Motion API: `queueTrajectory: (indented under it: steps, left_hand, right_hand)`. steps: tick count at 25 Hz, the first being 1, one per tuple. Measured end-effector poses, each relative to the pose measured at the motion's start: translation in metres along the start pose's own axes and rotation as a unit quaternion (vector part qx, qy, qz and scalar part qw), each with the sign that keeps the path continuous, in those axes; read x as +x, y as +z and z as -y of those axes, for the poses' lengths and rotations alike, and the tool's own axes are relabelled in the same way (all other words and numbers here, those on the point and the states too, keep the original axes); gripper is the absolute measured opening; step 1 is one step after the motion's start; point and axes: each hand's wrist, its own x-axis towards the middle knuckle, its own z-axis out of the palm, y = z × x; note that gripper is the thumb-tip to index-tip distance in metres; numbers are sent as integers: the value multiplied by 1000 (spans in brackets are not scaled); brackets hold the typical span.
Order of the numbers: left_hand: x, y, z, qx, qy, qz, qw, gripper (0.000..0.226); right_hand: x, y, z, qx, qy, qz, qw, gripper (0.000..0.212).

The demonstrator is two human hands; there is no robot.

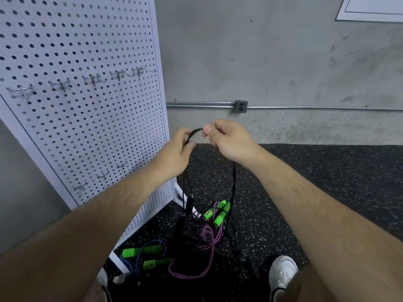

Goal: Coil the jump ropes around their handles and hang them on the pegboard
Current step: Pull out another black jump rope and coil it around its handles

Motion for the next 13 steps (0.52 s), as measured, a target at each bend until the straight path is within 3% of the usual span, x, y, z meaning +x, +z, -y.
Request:
queueTrajectory:
  steps: [4, 8, 11, 13]
  left_hand:
    - [2, -13, -6, -133, -14, -35, 990, 25]
    - [16, -30, 3, -253, -40, -93, 962, 26]
    - [10, -28, 2, -196, -46, -45, 978, 24]
    - [1, -15, -4, -117, -45, 35, 991, 21]
  right_hand:
    - [0, -7, -5, 37, 7, -5, 999, 24]
    - [-4, -18, -28, -89, 89, 97, 987, 31]
    - [-4, -15, -32, -101, 81, 63, 990, 30]
    - [-1, -12, -19, 44, 77, -14, 996, 28]
